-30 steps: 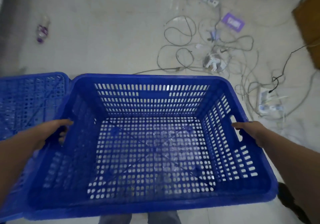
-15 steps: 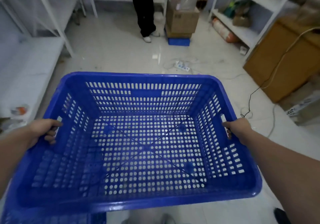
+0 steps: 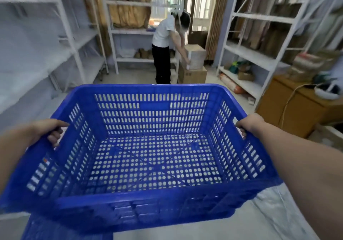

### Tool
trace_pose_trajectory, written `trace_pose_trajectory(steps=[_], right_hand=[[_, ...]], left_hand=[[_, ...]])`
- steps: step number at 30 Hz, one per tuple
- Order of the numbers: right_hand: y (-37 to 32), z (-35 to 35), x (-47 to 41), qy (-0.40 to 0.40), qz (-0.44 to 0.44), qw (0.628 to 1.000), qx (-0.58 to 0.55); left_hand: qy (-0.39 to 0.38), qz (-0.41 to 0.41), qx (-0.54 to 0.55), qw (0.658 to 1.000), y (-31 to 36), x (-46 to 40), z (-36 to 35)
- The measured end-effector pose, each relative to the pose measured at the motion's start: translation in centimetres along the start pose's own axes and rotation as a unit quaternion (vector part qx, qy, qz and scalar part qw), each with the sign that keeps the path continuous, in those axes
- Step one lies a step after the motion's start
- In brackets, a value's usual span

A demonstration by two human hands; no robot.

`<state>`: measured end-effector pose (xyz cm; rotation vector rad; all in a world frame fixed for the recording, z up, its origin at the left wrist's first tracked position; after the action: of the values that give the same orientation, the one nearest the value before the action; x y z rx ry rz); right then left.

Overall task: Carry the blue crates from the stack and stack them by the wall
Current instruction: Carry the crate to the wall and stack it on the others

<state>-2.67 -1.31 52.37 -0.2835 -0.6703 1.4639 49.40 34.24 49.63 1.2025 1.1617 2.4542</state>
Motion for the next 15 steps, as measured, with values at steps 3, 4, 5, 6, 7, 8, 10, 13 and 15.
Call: trace_pose_trajectory(steps=[3, 4, 5, 6, 7, 8, 10, 13, 15], right_hand=[[-2.1, 2.1, 0.6, 0.01, 0.018, 1.0, 0.006], [-2.7, 2.7, 0.5, 0.013, 0.028, 0.999, 0.013], [-3.3, 3.3, 0.4, 0.015, 0.037, 0.999, 0.016], [-4.0, 3.9, 0.4, 0.017, 0.045, 0.999, 0.015], [-4.8, 4.4, 0.4, 0.017, 0.053, 0.998, 0.012], [-5.4, 4.9, 0.3, 0.017, 0.061, 0.998, 0.013], [-6.4, 5.4, -0.2, 0.011, 0.078, 0.997, 0.016], [-8.5, 5.7, -1.0, 0.0, 0.113, 0.993, 0.028], [-9.7, 5.6, -1.5, -0.012, 0.133, 0.99, 0.036]], left_hand=[[0.009, -0.012, -0.001, 1.0, 2.4, 2.1, 2.0], [0.012, -0.016, -0.003, 1.0, 3.0, 2.8, 2.5], [0.013, -0.019, -0.004, 1.0, 3.6, 3.6, 2.9], [0.014, -0.023, -0.002, 1.0, 4.1, 4.3, 3.3], [0.018, -0.025, 0.006, 1.0, 4.4, 5.0, 3.8], [0.026, -0.027, 0.014, 0.999, 4.7, 5.8, 4.3], [0.043, -0.032, 0.023, 0.998, 5.1, 7.4, 5.0], [0.064, -0.033, 0.051, 0.996, 4.7, 9.5, 5.5], [0.079, -0.019, 0.072, 0.994, 3.4, 10.8, 5.7]])
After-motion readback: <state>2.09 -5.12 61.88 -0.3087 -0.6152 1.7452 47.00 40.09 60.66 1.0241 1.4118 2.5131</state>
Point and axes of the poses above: each hand's wrist, its own x-axis away from the middle knuckle, its own z-axis out of the back of the hand, y = z × x, the point moved 9 cm from there along -x, towards the middle knuckle, and after that the axes turned 2 degrees about y, right-handed, at the moved point
